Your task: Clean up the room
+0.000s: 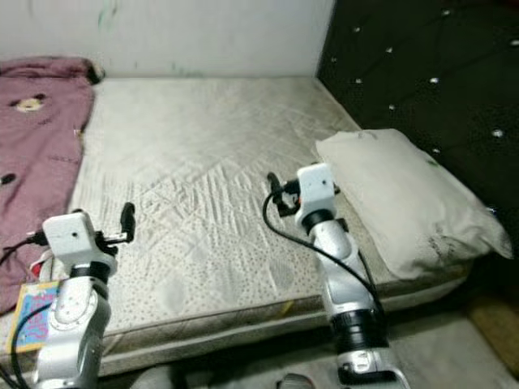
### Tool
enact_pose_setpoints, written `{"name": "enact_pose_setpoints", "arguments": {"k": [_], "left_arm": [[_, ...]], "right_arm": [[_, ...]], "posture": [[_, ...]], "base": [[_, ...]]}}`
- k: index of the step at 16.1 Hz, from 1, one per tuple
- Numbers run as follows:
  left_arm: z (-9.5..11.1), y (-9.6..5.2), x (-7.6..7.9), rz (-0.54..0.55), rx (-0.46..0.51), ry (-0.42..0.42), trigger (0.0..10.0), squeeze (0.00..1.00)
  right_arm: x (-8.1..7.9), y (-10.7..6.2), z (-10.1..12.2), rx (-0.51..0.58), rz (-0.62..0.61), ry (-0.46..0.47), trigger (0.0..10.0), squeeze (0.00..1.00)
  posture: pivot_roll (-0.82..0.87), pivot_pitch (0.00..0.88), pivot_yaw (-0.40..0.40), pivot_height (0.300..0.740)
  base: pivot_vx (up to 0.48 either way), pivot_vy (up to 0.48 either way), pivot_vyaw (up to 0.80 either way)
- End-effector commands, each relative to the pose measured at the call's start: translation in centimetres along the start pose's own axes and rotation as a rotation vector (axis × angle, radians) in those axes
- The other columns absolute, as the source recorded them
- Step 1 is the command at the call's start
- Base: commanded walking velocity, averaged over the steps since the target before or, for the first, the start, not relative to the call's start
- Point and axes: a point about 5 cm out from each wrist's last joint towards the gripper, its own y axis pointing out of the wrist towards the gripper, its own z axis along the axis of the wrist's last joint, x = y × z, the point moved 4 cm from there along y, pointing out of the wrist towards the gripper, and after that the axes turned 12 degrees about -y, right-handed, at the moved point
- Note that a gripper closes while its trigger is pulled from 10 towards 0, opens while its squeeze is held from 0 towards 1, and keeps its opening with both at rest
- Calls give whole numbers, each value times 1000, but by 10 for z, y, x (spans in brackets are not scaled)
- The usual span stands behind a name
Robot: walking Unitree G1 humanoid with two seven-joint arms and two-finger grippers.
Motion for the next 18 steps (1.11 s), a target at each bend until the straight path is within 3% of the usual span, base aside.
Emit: {"name": "enact_pose_setpoints", "arguments": {"k": [1, 5, 9, 18], "left_arm": [[3, 3, 6, -15, 11, -11, 10000, 0], [4, 4, 5, -9, 12, -14, 10000, 0], [4, 5, 5, -11, 13, -13, 10000, 0], [2, 6, 4, -3, 4, -14, 10000, 0]], "right_arm": [[7, 2, 4, 9, -6, -10, 10000, 0], [5, 3, 6, 18, 6, -28, 10000, 0], [5, 4, 6, 19, 4, -25, 10000, 0], [5, 5, 3, 6, 8, -19, 10000, 0]], "posture": [[3, 0, -84, 740], [2, 0, -80, 740], [2, 0, -78, 740], [1, 0, -78, 740]], "base": [[0, 480, 0], [0, 480, 0], [0, 480, 681], [0, 480, 0]]}}
